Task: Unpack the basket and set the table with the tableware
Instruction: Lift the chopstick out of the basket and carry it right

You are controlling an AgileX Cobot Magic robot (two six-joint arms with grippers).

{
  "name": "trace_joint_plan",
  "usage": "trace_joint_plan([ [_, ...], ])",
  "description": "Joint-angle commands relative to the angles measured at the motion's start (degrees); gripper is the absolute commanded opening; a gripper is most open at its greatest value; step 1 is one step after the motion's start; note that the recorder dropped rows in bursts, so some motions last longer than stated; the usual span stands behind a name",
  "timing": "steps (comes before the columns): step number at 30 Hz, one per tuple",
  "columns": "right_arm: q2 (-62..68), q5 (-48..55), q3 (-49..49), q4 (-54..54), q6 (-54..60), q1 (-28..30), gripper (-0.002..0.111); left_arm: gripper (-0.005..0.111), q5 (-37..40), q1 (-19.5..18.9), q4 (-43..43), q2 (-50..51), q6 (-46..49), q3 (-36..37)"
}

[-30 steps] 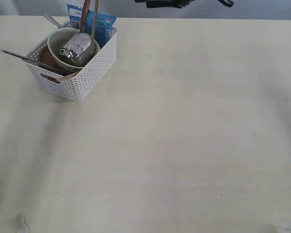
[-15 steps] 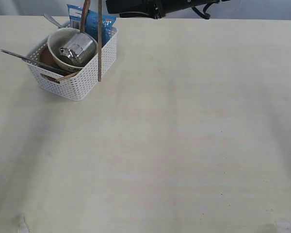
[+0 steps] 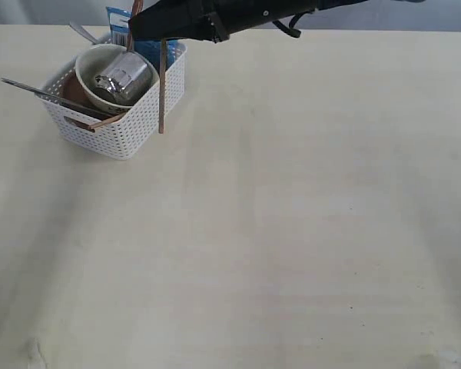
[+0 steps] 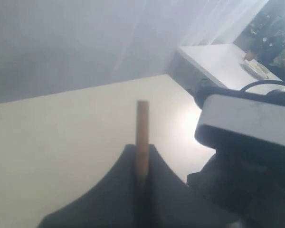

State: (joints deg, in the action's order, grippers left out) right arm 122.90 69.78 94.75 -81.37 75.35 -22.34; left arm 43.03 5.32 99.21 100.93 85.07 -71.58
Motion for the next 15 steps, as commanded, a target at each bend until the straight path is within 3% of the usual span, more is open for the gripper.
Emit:
trace_joint_plan([
  [1, -0.4, 0.2, -0.5, -0.5, 0.5, 0.1, 0.071, 0.000, 0.2, -0.1, 0.7, -0.6, 0.0, 0.1],
  [4, -0.4, 0.2, -1.6, -0.4, 0.4, 0.2, 0.065, 0.000, -1.6, -0.1, 0.7, -0.6, 0.0, 0.1],
  [15, -0.4, -1.0, -1.9, -2.1, -0.8, 0.2, 0.000, 0.000, -2.6, -0.1, 0.7, -0.6, 0.0, 0.1],
])
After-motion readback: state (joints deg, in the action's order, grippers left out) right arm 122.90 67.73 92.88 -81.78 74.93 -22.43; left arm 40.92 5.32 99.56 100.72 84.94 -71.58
